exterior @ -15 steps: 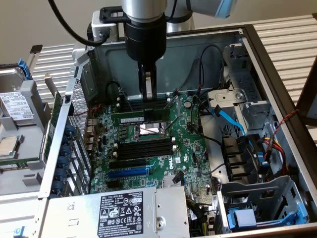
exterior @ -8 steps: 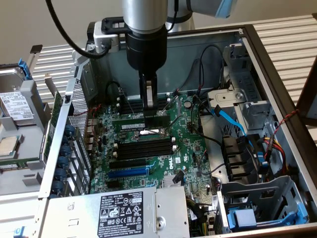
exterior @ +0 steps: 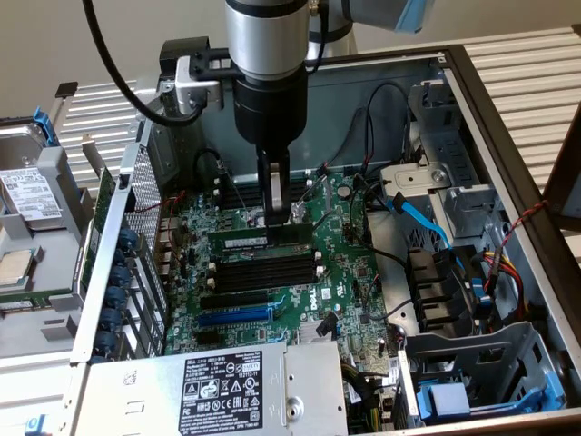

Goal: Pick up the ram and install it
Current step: 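Insert the ram into the slot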

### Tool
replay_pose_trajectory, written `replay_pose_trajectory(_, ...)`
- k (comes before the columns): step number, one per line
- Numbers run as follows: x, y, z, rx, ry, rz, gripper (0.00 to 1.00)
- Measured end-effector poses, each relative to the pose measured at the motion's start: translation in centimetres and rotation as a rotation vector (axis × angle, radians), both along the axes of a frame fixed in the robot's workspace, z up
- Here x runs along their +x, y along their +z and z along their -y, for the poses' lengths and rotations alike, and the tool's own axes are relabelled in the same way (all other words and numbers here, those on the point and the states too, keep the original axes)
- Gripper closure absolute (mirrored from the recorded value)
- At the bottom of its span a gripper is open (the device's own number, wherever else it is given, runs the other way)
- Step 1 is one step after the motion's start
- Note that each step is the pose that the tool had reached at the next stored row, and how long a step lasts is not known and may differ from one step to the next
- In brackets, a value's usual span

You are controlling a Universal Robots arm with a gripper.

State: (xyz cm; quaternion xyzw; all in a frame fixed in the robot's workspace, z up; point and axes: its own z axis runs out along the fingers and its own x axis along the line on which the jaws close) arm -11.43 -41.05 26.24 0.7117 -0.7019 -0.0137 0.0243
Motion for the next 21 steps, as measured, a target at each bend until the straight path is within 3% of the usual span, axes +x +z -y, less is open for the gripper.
replay_pose_trajectory(11,0.1,-0.93,0.19,-0.0110,0.000,0.0001,0.87)
replay_pose_trajectory(21,0.1,-1.26,0.20,-0.0120,0.002,0.0000,0.87)
